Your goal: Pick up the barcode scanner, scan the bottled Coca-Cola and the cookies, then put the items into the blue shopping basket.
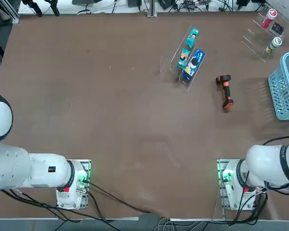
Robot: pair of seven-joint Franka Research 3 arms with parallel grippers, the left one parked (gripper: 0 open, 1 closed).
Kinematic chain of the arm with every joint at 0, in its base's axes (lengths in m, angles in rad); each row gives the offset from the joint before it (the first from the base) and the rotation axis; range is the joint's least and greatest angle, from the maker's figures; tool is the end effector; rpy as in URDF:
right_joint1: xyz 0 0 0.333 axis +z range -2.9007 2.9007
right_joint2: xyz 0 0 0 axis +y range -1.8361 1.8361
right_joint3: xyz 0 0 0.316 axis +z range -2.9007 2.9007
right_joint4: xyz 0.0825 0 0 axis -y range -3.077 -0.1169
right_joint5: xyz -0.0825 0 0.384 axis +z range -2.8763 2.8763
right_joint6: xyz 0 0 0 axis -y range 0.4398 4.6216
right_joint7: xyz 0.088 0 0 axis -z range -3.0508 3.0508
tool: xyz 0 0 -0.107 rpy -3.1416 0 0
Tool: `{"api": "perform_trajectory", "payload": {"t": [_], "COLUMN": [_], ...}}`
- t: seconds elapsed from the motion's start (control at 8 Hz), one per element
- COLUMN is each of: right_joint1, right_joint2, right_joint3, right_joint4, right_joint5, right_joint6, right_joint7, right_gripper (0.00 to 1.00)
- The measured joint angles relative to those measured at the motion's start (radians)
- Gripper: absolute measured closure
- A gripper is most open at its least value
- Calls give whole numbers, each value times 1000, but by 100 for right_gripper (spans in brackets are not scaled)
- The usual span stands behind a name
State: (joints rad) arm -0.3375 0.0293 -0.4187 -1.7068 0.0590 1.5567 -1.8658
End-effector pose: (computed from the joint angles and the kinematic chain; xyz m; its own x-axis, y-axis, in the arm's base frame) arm 0.4070 -0.3716 0.5451 0.4543 0.8857 0.0954 0.8857 -0.4377 -0.1549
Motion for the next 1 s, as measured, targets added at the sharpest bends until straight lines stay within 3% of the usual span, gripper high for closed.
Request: {"api": "perform_trajectory", "payload": {"t": [0.38, 1.0], "right_joint1": [-63, -135], "right_joint2": [0, 6], "right_joint3": [1, -3], "right_joint4": [-89, -207], "right_joint5": [1, 2], "right_joint6": [104, 221], "right_joint7": [-133, -194], "right_gripper": [55, 55]}}
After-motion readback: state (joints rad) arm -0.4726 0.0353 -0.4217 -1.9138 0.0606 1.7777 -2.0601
